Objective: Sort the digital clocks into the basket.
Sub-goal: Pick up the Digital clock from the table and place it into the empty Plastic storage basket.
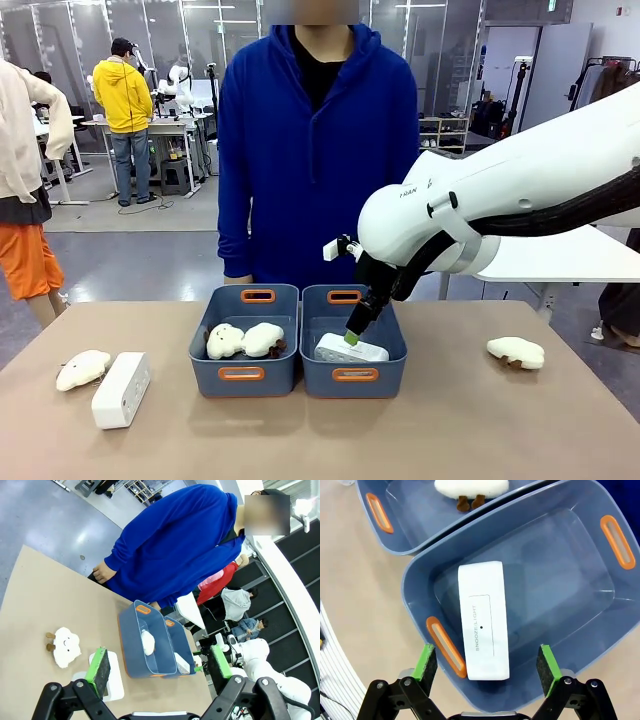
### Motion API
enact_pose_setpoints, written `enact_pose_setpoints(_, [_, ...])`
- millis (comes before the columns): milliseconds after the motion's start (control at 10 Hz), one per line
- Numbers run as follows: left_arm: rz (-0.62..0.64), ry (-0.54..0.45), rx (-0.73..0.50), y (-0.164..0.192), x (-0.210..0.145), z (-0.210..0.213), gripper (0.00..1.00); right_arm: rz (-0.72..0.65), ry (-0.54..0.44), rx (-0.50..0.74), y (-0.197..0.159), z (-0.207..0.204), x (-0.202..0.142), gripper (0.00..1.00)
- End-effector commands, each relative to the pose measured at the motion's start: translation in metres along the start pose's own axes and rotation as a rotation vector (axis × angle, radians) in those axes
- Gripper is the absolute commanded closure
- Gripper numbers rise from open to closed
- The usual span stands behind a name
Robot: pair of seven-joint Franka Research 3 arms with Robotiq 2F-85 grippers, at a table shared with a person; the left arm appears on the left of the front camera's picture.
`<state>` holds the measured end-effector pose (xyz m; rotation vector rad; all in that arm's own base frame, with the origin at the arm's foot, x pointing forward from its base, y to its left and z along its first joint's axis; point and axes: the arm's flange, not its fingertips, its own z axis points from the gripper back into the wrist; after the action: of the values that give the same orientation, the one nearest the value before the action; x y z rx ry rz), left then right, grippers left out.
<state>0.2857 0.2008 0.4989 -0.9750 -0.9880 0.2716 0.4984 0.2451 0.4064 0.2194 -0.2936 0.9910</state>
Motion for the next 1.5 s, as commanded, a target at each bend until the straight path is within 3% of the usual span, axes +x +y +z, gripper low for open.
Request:
enact_pose_setpoints(0, [0.003, -0.012, -0.024, 0.0, 0.002, -0.001, 0.0, -0.004, -0.004, -0.018, -0.002, 0.002, 0.006, 0.0])
enact_pose_setpoints(400, [0.003, -0.012, -0.024, 0.0, 0.002, -0.001, 0.0, 0.002, -0.005, -0.004, -0.001, 0.002, 0.002, 0.0])
enact_pose_setpoints(500, [0.003, -0.012, -0.024, 0.0, 0.002, -0.001, 0.0, -0.021, -0.09, 0.149, 0.008, 0.033, -0.003, 0.0])
enact_pose_setpoints(600, [0.003, -0.012, -0.024, 0.0, 0.002, -0.001, 0.0, -0.062, -0.126, 0.22, -0.003, 0.056, -0.025, 0.0])
enact_pose_setpoints(800, [0.003, -0.012, -0.024, 0.0, 0.002, -0.001, 0.0, -0.172, -0.19, 0.28, -0.023, 0.096, -0.076, 0.0])
enact_pose_setpoints(900, [0.003, -0.012, -0.024, 0.0, 0.002, -0.001, 0.0, -0.26, -0.253, 0.376, -0.027, 0.116, -0.107, 0.0])
enact_pose_setpoints(1200, [0.003, -0.012, -0.024, 0.0, 0.002, -0.001, 0.0, -0.567, -0.501, 0.505, -0.062, 0.145, -0.223, 0.0])
enact_pose_setpoints(1400, [0.003, -0.012, -0.024, 0.0, 0.002, -0.001, 0.0, -0.769, -0.686, 0.514, -0.071, 0.144, -0.304, 0.0])
